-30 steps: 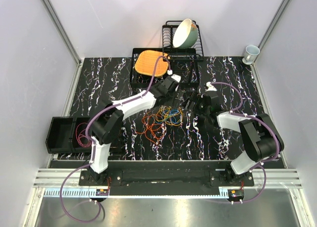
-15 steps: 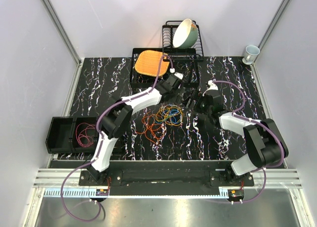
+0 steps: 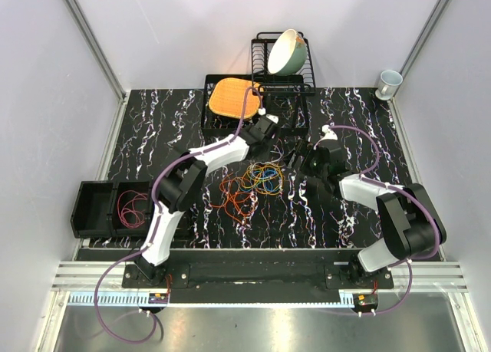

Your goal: Untangle the cables

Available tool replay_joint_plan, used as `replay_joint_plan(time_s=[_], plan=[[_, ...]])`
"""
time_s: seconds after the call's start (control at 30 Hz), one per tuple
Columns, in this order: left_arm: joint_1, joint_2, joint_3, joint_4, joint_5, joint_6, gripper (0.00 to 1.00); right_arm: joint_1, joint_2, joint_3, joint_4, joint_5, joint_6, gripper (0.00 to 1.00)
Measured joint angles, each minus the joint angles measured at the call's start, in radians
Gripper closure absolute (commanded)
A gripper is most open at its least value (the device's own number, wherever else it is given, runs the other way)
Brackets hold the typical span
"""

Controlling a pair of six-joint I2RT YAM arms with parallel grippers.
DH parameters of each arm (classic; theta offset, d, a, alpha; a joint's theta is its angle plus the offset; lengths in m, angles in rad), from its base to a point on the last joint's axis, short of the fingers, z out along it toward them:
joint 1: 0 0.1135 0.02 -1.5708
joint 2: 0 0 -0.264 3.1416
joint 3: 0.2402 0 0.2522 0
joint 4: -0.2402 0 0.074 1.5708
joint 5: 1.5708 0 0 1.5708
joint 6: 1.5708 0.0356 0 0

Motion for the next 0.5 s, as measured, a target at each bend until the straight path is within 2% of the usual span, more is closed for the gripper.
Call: replay_joint_plan(time_s=[0.2, 0.5], plan=[[-0.002, -0.058, 0.032, -0.077, -0.014, 0.003, 1.0, 0.0, 0.006, 0.0, 0.0, 0.0, 0.0, 0.0], [-0.002, -0.427, 0.101, -0.197, -0.092, 0.037, 1.0, 0.0, 0.006, 0.0, -0.009, 0.0, 0.0, 0.0]])
